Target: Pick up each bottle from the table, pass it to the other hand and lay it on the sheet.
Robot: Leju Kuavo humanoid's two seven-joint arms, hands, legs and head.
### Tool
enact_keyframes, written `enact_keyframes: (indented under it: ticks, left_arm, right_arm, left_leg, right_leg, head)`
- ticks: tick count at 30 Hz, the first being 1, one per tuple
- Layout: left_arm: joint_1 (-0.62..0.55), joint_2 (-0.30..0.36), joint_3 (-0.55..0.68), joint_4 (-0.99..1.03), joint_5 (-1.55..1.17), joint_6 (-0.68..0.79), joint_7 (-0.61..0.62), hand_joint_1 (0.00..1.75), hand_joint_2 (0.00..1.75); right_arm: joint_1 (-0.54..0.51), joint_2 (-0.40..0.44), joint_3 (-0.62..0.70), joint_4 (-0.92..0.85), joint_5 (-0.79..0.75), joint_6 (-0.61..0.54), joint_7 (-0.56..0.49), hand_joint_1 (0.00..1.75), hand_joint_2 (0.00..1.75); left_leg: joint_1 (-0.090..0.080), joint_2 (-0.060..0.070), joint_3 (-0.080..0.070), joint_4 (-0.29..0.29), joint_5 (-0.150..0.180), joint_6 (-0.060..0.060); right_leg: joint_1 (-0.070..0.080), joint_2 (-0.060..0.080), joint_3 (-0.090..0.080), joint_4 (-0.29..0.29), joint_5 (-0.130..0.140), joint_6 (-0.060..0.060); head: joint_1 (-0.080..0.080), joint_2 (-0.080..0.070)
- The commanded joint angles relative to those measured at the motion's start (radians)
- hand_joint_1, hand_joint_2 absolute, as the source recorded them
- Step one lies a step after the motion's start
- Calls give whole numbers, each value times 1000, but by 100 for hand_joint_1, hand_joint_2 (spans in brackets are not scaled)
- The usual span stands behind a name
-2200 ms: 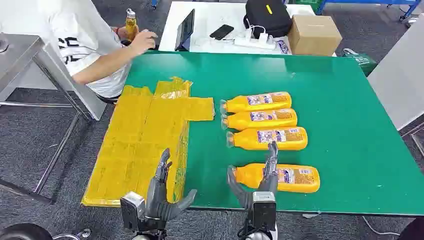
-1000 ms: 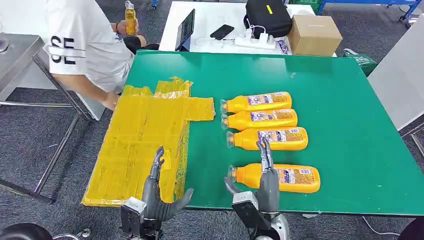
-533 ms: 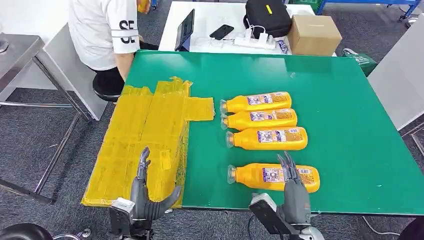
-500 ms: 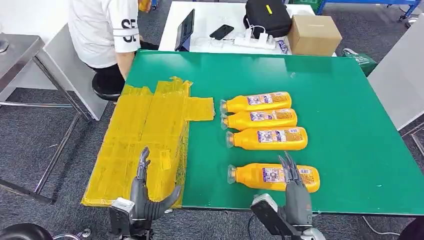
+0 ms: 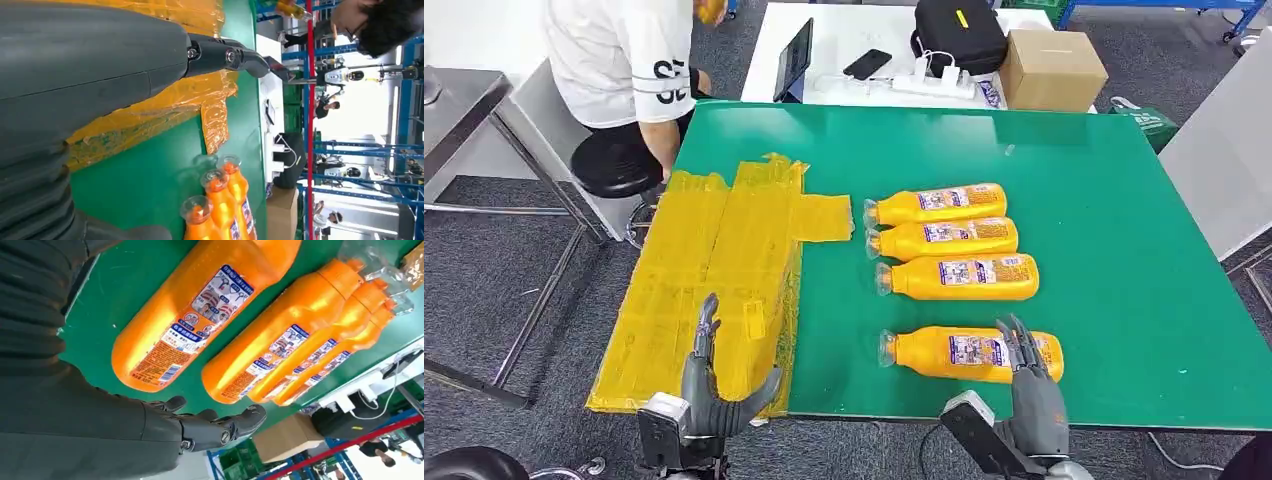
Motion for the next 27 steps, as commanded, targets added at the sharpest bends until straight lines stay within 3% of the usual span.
enact_keyframes:
  ticks: [1,8,27]
  left_arm:
    - [-58,1,18,111,26,-40,12,0,175]
    - [-88,1,-3,167,43,-59,13,0,175]
    - [-105,7,-7,194,38,-84,30,0,175]
  right_arm:
    - [-117,-7,-71,162,49,1,-45,0,175]
    - [-227,-4,-115,340,44,61,-72,0,175]
    - [-188,-36,-109,332,29,200,16,0,175]
  left_leg:
    - [0,2,4,-2,0,0]
    - [1,2,5,-2,0,0]
    - [0,0,3,-1,0,0]
  right_leg:
    - [0,1,3,-2,1,-1]
    - [1,1,5,-3,1,-1]
    - [0,-1,3,-1,0,-1]
  head:
    - [0,0]
    - [0,0]
    - [0,0]
